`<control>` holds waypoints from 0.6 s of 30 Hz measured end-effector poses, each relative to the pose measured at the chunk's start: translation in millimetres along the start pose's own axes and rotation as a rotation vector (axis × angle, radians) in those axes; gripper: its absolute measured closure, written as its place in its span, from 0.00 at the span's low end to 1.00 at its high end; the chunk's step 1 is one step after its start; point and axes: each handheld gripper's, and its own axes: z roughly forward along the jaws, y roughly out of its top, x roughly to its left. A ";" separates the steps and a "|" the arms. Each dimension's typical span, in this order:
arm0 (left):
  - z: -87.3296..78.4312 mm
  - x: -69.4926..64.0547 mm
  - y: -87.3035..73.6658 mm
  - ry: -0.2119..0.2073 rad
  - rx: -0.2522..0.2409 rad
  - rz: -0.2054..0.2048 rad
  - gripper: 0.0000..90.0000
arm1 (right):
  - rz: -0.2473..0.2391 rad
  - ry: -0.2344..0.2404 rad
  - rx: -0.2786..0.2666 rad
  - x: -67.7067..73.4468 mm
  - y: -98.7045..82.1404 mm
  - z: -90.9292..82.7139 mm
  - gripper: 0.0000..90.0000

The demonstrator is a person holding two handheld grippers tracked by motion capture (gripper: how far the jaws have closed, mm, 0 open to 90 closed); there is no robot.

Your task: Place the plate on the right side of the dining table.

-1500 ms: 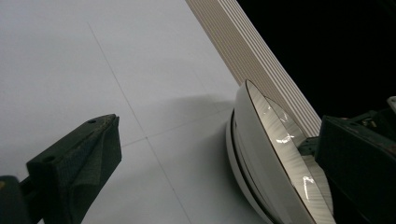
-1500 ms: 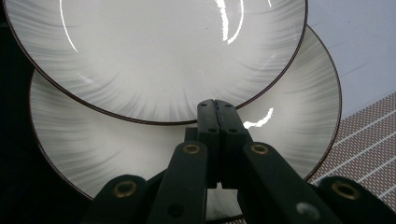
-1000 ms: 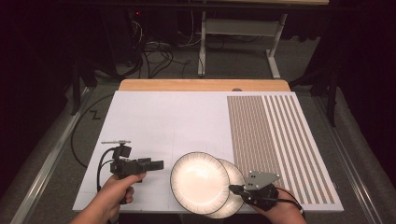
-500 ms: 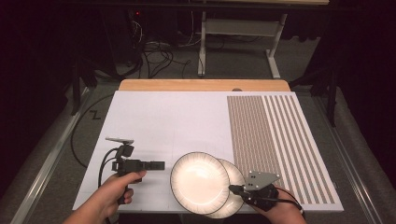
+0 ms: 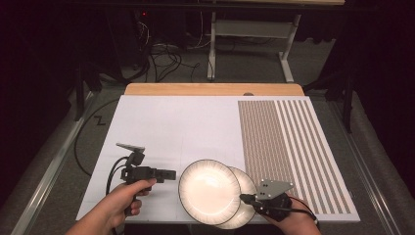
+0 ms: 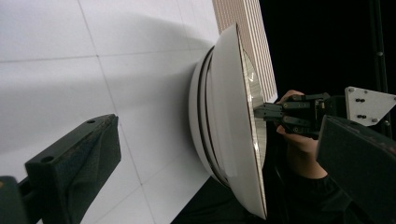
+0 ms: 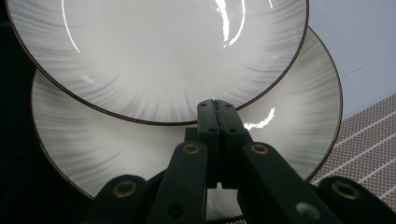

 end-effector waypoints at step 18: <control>32.4 -12.0 -5.2 0.002 0.086 0.005 0.01 | -0.002 -0.001 -0.001 0.3 0.2 -0.2 1.00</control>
